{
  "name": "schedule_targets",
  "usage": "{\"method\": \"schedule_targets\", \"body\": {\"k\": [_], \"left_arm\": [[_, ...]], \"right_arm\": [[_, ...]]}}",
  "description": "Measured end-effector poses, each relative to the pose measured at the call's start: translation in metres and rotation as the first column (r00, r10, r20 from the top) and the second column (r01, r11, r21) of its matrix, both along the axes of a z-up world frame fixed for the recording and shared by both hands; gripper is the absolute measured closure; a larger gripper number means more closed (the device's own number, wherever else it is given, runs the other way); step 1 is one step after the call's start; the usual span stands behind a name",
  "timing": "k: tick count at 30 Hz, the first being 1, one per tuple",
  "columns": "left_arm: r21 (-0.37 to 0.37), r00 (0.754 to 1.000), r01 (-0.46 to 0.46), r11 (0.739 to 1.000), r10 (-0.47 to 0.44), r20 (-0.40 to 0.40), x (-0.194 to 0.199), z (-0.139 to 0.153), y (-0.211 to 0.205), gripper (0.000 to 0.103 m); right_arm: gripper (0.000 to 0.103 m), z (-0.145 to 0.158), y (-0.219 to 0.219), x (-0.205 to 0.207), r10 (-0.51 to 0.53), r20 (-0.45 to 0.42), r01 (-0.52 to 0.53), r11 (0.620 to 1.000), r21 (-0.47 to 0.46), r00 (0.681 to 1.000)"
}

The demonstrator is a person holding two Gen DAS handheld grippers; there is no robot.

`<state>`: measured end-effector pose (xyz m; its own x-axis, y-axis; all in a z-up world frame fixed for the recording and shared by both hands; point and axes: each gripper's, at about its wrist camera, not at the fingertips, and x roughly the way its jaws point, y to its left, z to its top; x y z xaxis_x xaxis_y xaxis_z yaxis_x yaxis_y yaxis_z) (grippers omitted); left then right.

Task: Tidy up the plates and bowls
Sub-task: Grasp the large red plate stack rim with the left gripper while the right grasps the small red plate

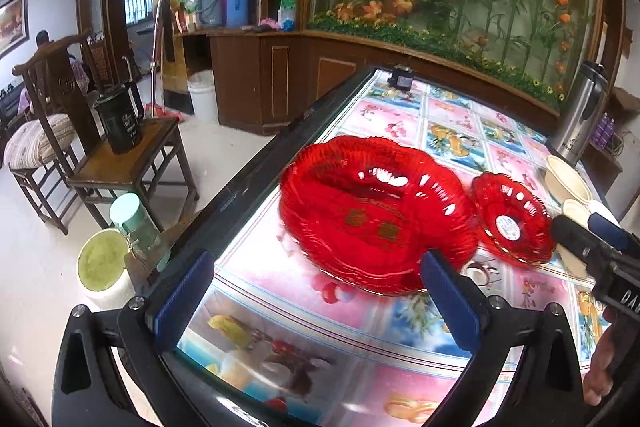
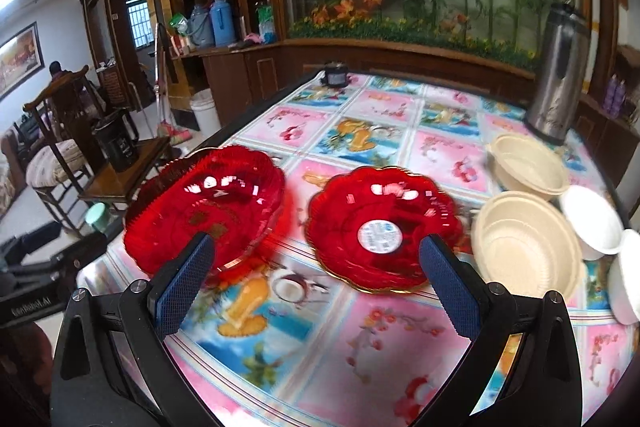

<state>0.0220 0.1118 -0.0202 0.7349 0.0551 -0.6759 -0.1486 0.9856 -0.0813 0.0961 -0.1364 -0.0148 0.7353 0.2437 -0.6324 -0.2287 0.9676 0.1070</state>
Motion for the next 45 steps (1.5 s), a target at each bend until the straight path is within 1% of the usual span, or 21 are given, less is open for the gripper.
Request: {"method": "schedule_targets", "body": {"k": [3, 6, 8, 10, 11, 12, 13, 15, 18, 19, 21, 23, 26, 27, 30, 33, 35, 39, 42, 44, 45], "left_arm": [[-0.04, 0.999, -0.01, 0.999, 0.009, -0.041, 0.014, -0.002, 0.021, 0.001], [-0.051, 0.998, -0.042, 0.998, 0.039, -0.054, 0.02, -0.004, 0.037, 0.002], [-0.053, 0.996, -0.057, 0.997, 0.054, -0.07, 0.026, -0.005, 0.047, 0.006], [-0.056, 0.995, -0.06, 0.997, 0.056, -0.081, 0.03, -0.006, 0.053, 0.006], [-0.057, 0.995, -0.06, 0.997, 0.055, -0.087, 0.031, -0.006, 0.056, 0.007], [-0.063, 0.994, -0.059, 0.996, 0.053, -0.092, 0.033, -0.006, 0.059, 0.007], [-0.074, 0.994, -0.056, 0.996, 0.049, -0.097, 0.035, -0.006, 0.061, 0.007], [-0.098, 0.993, -0.046, 0.994, 0.034, -0.114, 0.039, -0.007, 0.064, 0.007], [-0.139, 0.985, -0.01, 0.99, -0.014, -0.17, 0.053, -0.009, 0.069, 0.007], [-0.154, 0.982, -0.002, 0.988, -0.028, -0.189, 0.059, -0.009, 0.071, 0.007], [-0.199, 0.971, 0.005, 0.98, -0.053, -0.235, 0.07, -0.011, 0.079, 0.007], [-0.23, 0.961, -0.003, 0.973, -0.061, -0.271, 0.079, -0.012, 0.085, 0.007], [-0.258, 0.94, -0.011, 0.966, -0.078, -0.333, 0.093, -0.019, 0.086, 0.007], [-0.264, 0.933, -0.004, 0.965, -0.091, -0.349, 0.096, -0.021, 0.085, 0.007], [-0.272, 0.915, 0.014, 0.962, -0.122, -0.386, 0.103, -0.028, 0.08, 0.016], [-0.292, 0.902, 0.024, 0.956, -0.147, -0.406, 0.106, -0.033, 0.077, 0.019], [-0.299, 0.895, 0.027, 0.954, -0.156, -0.418, 0.109, -0.035, 0.075, 0.028], [-0.31, 0.883, 0.031, 0.95, -0.172, -0.437, 0.113, -0.04, 0.071, 0.032], [-0.333, 0.87, 0.031, 0.942, -0.189, -0.455, 0.117, -0.047, 0.069, 0.045], [-0.354, 0.864, 0.024, 0.935, -0.198, -0.463, 0.118, -0.051, 0.068, 0.062], [-0.358, 0.863, 0.022, 0.933, -0.199, -0.464, 0.119, -0.053, 0.067, 0.065]], "right_arm": [[0.0, 0.003, 0.006, 0.014, 0.0, -0.031, 0.001, 1.0, 0.026, 1.0], [0.0, 0.007, 0.01, 0.031, 0.004, -0.054, 0.0, 0.998, 0.069, 0.999], [0.001, 0.007, 0.01, 0.042, 0.006, -0.077, 0.001, 0.995, 0.095, 0.997], [0.011, 0.006, 0.011, 0.053, 0.02, -0.112, -0.007, 0.993, 0.121, 0.993], [0.014, 0.002, 0.012, 0.061, 0.029, -0.148, -0.008, 0.99, 0.141, 0.989], [0.022, 0.0, 0.013, 0.066, 0.036, -0.166, -0.01, 0.988, 0.152, 0.985], [0.027, -0.004, 0.015, 0.073, 0.058, -0.205, -0.021, 0.984, 0.178, 0.977], [0.028, -0.011, 0.023, 0.083, 0.085, -0.262, -0.037, 0.983, 0.181, 0.961], [0.028, -0.022, 0.034, 0.094, 0.1, -0.324, -0.047, 0.985, 0.167, 0.941], [0.031, -0.025, 0.037, 0.097, 0.105, -0.342, -0.047, 0.984, 0.173, 0.934], [0.034, -0.029, 0.039, 0.1, 0.115, -0.372, -0.047, 0.981, 0.187, 0.921], [0.035, -0.035, 0.041, 0.105, 0.112, -0.407, -0.034, 0.98, 0.196, 0.907], [0.035, -0.042, 0.04, 0.112, 0.109, -0.453, -0.009, 0.976, 0.218, 0.885], [0.038, -0.045, 0.04, 0.113, 0.114, -0.466, 0.0, 0.971, 0.238, 0.878], [0.043, -0.052, 0.036, 0.115, 0.136, -0.502, 0.03, 0.951, 0.308, 0.854], [0.043, -0.053, 0.04, 0.114, 0.141, -0.503, 0.029, 0.949, 0.315, 0.853], [0.043, -0.055, 0.042, 0.115, 0.141, -0.507, 0.03, 0.949, 0.314, 0.85], [0.043, -0.059, 0.043, 0.116, 0.131, -0.52, 0.048, 0.947, 0.317, 0.844], [0.043, -0.063, 0.041, 0.116, 0.127, -0.533, 0.064, 0.944, 0.324, 0.837], [0.043, -0.067, 0.04, 0.117, 0.125, -0.539, 0.072, 0.942, 0.329, 0.833], [0.043, -0.069, 0.04, 0.117, 0.123, -0.543, 0.077, 0.941, 0.33, 0.83]]}}
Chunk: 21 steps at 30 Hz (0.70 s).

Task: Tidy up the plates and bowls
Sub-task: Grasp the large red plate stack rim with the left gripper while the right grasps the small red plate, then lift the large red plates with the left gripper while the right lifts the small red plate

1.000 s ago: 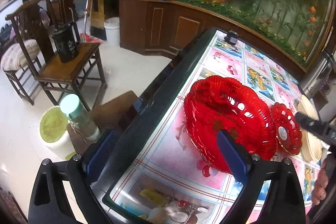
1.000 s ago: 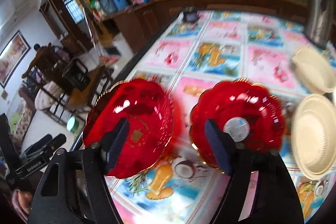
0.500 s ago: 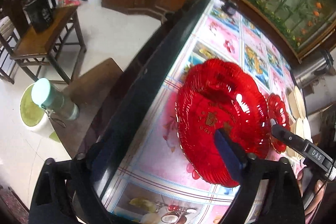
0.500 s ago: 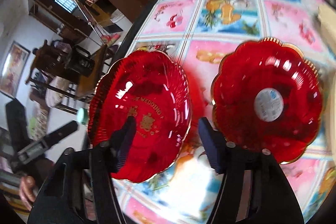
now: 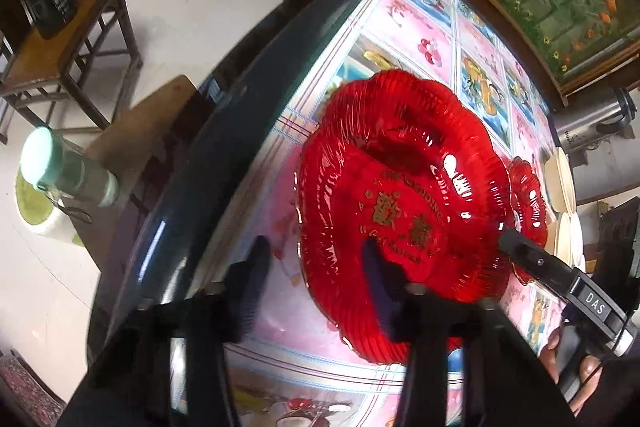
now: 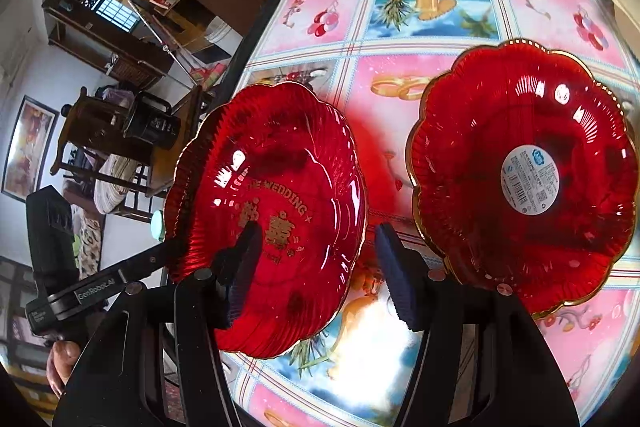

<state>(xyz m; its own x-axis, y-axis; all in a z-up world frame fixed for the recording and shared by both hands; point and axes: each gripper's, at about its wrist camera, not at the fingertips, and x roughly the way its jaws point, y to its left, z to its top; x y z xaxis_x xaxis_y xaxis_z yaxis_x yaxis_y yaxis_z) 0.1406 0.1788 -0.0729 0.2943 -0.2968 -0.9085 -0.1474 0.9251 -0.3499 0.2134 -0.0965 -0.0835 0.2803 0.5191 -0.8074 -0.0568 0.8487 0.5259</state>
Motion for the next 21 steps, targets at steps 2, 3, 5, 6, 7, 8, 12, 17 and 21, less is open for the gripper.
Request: {"method": "schedule_targets", "body": {"k": [2, 3, 5, 6, 7, 8, 12, 17, 21], "left_arm": [[-0.007, 1.0, 0.002, 1.0, -0.002, -0.008, 0.0, -0.004, -0.001, 0.07], [-0.009, 1.0, 0.004, 1.0, -0.004, -0.009, 0.0, -0.005, -0.003, 0.073], [-0.014, 1.0, -0.003, 1.0, 0.003, -0.008, 0.0, -0.006, -0.002, 0.087], [-0.018, 1.0, -0.008, 1.0, 0.008, -0.006, -0.001, -0.006, -0.001, 0.088], [-0.018, 1.0, -0.012, 1.0, 0.012, -0.005, -0.001, -0.005, 0.0, 0.089], [-0.012, 1.0, -0.016, 1.0, 0.016, -0.001, -0.001, -0.005, 0.0, 0.092], [0.006, 1.0, -0.023, 1.0, 0.023, 0.009, -0.001, -0.005, 0.003, 0.097], [0.039, 0.999, -0.017, 0.999, 0.016, 0.031, -0.003, -0.005, 0.001, 0.098], [0.066, 0.999, -0.01, 0.998, 0.007, 0.039, -0.01, -0.002, -0.001, 0.098]], "right_arm": [[0.043, -0.004, -0.001, 0.002, -0.01, -0.007, 0.01, 1.0, 0.009, 1.0], [0.043, -0.005, -0.001, 0.002, -0.012, -0.009, 0.012, 1.0, 0.013, 1.0], [0.043, -0.009, -0.002, 0.002, -0.022, -0.015, 0.022, 1.0, 0.014, 1.0], [0.05, -0.01, -0.002, 0.002, -0.032, -0.016, 0.032, 0.999, 0.014, 0.999], [0.063, -0.012, -0.002, 0.003, -0.034, -0.021, 0.035, 0.999, 0.02, 0.999], [0.067, -0.014, -0.002, 0.003, -0.034, -0.029, 0.035, 0.999, 0.029, 0.999], [0.09, -0.021, -0.008, 0.003, -0.077, -0.032, 0.078, 0.997, 0.029, 0.996], [0.094, -0.026, -0.008, 0.0, -0.084, -0.018, 0.084, 0.996, 0.031, 0.996], [0.095, -0.019, -0.003, -0.007, -0.07, 0.024, 0.07, 0.998, -0.004, 0.997]]}}
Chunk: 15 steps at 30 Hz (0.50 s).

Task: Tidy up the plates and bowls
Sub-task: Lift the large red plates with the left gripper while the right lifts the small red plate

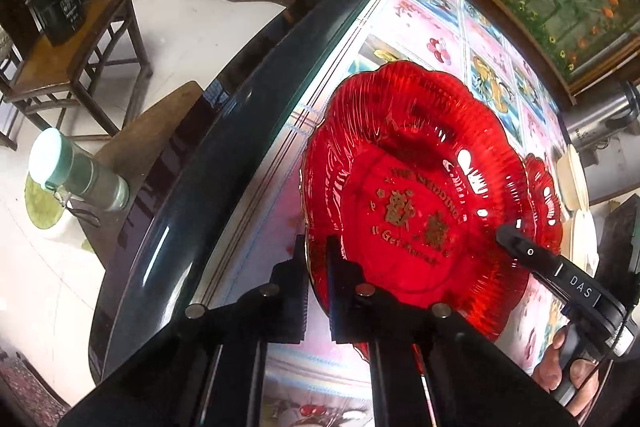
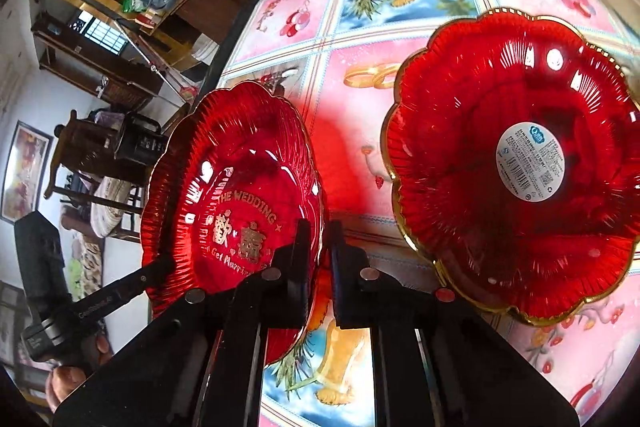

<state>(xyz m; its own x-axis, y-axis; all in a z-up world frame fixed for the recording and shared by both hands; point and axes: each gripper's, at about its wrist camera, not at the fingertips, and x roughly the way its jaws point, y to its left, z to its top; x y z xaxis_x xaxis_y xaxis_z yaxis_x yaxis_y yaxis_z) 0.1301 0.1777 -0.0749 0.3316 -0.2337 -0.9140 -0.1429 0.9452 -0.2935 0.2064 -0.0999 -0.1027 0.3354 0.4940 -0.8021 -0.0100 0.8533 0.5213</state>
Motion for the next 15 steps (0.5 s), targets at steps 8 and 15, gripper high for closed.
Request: {"method": "schedule_targets", "body": {"k": [8, 15], "left_arm": [[0.062, 1.0, -0.009, 0.998, 0.007, 0.027, -0.038, 0.016, 0.012, 0.097], [0.114, 1.0, 0.015, 0.993, -0.015, 0.0, -0.069, 0.012, 0.014, 0.095]], "right_arm": [[0.094, 0.007, 0.016, -0.026, 0.08, 0.029, -0.08, 0.997, -0.009, 0.996], [0.094, 0.002, 0.027, -0.054, 0.119, 0.009, -0.119, 0.992, 0.035, 0.993]]}}
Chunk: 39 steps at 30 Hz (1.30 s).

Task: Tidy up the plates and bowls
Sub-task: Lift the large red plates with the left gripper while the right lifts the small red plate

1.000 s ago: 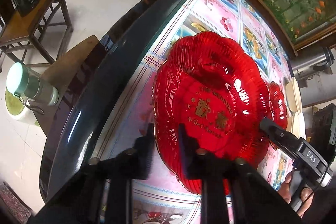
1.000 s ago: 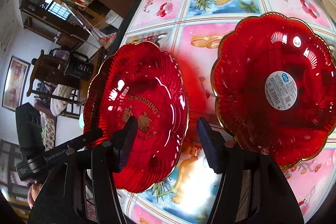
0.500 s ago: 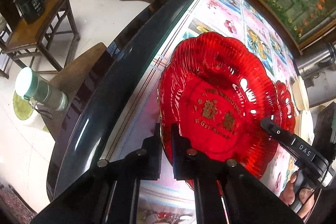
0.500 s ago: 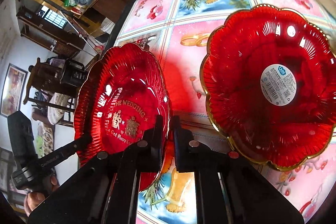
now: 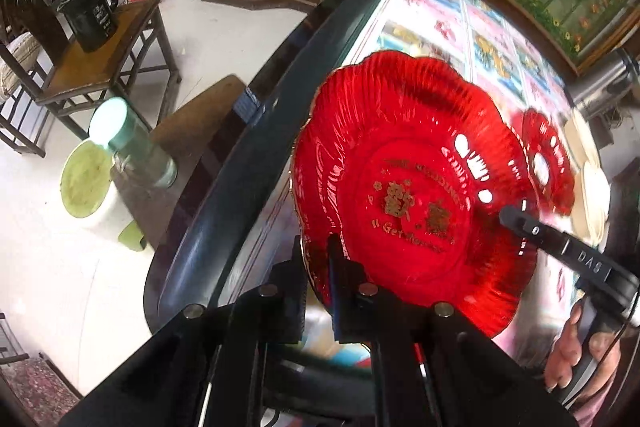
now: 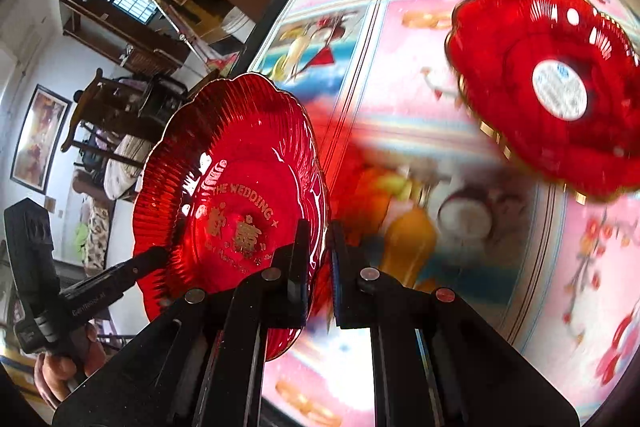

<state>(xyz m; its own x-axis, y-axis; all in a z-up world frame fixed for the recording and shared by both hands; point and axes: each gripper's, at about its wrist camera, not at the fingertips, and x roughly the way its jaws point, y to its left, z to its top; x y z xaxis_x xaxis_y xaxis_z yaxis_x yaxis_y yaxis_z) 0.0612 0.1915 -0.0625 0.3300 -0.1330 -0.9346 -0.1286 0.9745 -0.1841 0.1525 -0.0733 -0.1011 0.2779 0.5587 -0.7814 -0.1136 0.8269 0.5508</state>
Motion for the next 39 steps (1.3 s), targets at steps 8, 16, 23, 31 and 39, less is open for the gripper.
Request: {"method": "schedule_targets", "body": {"k": [8, 16, 23, 31, 39], "left_arm": [[0.035, 1.0, -0.005, 0.999, 0.004, 0.016, -0.01, -0.008, -0.002, 0.092], [0.034, 0.99, -0.042, 0.999, 0.037, 0.135, -0.056, 0.014, 0.009, 0.065], [0.024, 0.953, -0.112, 0.993, 0.101, 0.285, -0.088, 0.047, 0.009, 0.065], [-0.043, 0.88, 0.066, 0.997, -0.038, 0.474, -0.105, 0.08, -0.057, 0.034], [-0.046, 0.867, 0.331, 0.942, -0.284, 0.409, -0.095, 0.056, -0.15, 0.027]], "right_arm": [[0.089, -0.007, -0.001, -0.004, 0.034, -0.012, -0.033, 0.999, 0.036, 0.999], [0.083, 0.009, -0.05, -0.026, 0.053, 0.074, -0.062, 0.99, 0.13, 0.996], [0.083, 0.027, -0.129, -0.052, -0.091, 0.164, 0.069, 0.988, 0.137, 0.982], [0.075, 0.022, -0.209, -0.056, -0.357, 0.115, 0.339, 0.928, 0.151, 0.927], [0.075, 0.009, -0.209, -0.03, -0.441, 0.063, 0.432, 0.894, 0.121, 0.895]]}}
